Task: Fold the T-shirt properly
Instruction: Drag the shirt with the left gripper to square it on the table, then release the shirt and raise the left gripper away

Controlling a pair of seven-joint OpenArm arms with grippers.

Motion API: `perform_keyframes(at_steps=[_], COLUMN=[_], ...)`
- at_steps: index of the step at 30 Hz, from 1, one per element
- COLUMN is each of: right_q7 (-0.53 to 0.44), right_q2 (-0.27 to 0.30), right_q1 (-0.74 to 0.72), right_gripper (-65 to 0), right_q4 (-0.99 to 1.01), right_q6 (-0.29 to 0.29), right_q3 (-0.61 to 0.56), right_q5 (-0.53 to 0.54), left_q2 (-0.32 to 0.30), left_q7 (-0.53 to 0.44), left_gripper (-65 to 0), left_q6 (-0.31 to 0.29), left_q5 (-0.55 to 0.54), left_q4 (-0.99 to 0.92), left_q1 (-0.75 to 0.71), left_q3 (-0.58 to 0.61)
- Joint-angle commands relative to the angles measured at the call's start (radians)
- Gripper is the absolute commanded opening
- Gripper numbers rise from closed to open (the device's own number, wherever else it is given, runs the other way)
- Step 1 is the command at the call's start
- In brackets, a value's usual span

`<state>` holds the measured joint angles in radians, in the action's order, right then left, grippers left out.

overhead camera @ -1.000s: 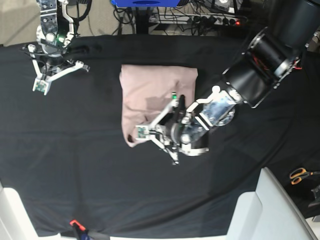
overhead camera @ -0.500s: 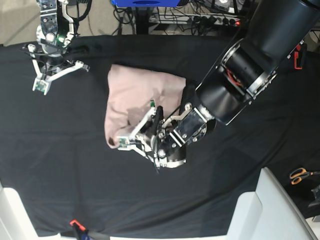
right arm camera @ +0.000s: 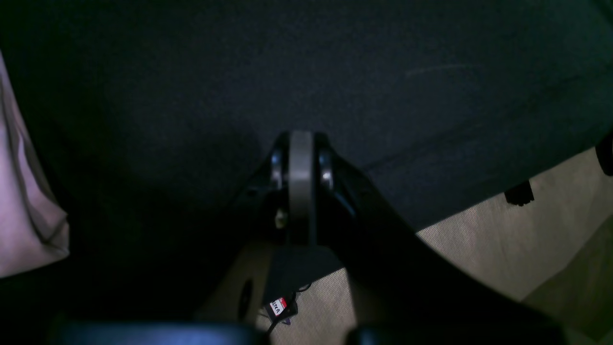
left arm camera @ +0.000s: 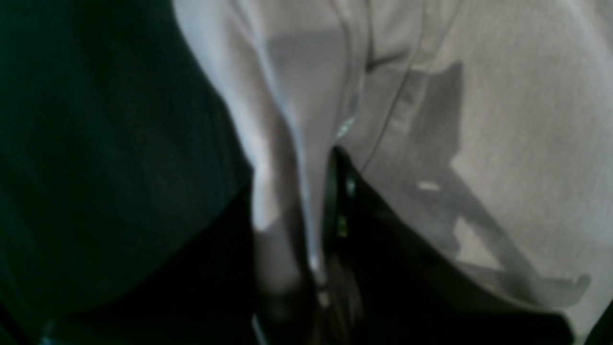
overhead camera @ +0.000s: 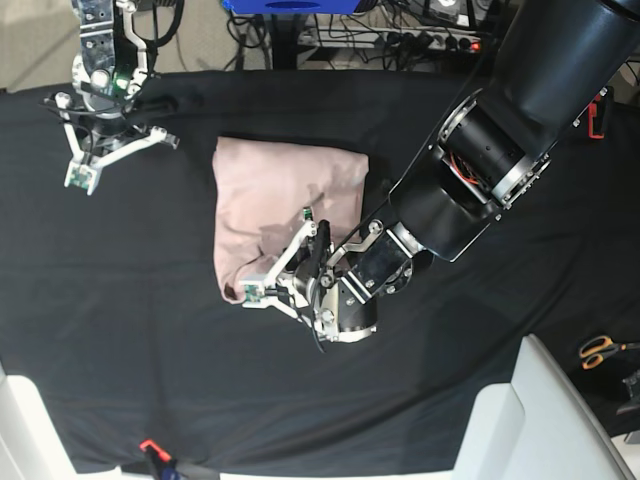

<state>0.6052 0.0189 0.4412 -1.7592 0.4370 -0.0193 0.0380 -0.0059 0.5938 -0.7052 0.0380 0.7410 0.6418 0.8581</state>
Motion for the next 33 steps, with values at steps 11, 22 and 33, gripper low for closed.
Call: perform_keyframes(at_steps=[11, 22, 33], right_q7=[-0.015, -0.015, -0.014], right_q2=[0.003, 0.003, 0.003], right_q1=[-0.006, -0.006, -0.006], right_gripper=[-63.5, -63.5, -63.5], right_q4=[-0.015, -0.015, -0.015], right_q6=[0.006, 0.006, 0.004], right_q3=[0.003, -0.001, 0.0], right_q5=[-0.01, -0.01, -0.008], left_q2=[0.001, 0.002, -0.101], left_q7=[-0.005, 0.002, 0.298], left_gripper=[-39.0, -16.9, -65.0], left_q6=[0.007, 0.007, 0.007], left_q5=[0.01, 0.009, 0.013], left_q4=[0.015, 0.022, 0.664], left_q1=[0.043, 0.137, -0.135], left_q3=[-0.006, -0.006, -0.222])
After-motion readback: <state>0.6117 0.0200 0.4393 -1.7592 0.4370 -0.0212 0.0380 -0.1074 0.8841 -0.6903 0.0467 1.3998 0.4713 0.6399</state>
